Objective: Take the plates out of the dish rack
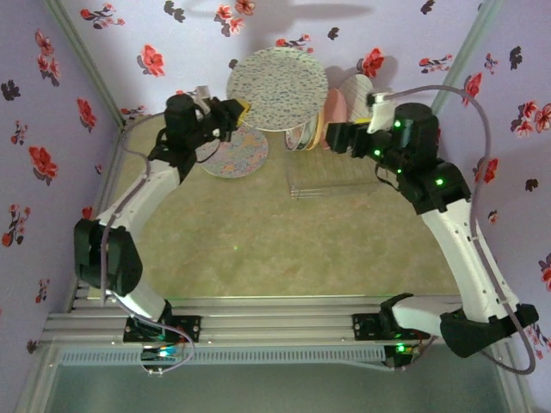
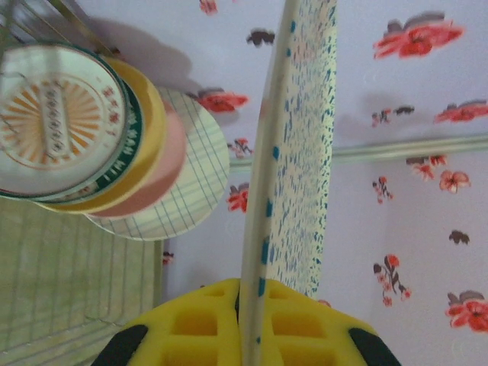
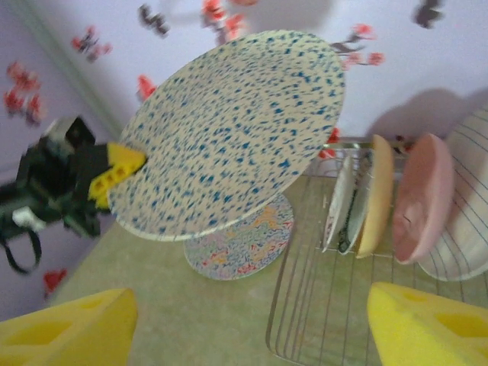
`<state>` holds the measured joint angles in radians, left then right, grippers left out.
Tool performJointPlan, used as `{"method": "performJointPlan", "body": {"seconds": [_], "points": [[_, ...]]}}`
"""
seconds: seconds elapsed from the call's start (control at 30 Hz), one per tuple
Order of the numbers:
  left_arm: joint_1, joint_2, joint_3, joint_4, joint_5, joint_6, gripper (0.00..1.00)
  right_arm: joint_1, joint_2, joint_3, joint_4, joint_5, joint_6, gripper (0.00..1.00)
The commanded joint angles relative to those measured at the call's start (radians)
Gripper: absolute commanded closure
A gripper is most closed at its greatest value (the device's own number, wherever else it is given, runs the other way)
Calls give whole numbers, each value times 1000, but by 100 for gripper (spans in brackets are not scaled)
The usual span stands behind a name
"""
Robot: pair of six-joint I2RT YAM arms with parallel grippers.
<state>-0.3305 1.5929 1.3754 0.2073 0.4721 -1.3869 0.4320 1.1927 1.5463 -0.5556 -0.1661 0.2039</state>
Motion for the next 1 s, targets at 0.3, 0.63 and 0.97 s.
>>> {"method": "performJointPlan", "body": {"seconds": [0.3, 0.63, 0.97], "points": [[215, -169, -298, 99, -16, 64, 100, 256, 36, -30, 71, 175, -352, 1], [260, -70, -455, 214, -62, 115, 100, 266, 83, -17, 89, 126, -306, 1], [260, 115, -452, 290, -95, 149, 100, 266, 107, -12, 95, 123, -269, 1]]}}
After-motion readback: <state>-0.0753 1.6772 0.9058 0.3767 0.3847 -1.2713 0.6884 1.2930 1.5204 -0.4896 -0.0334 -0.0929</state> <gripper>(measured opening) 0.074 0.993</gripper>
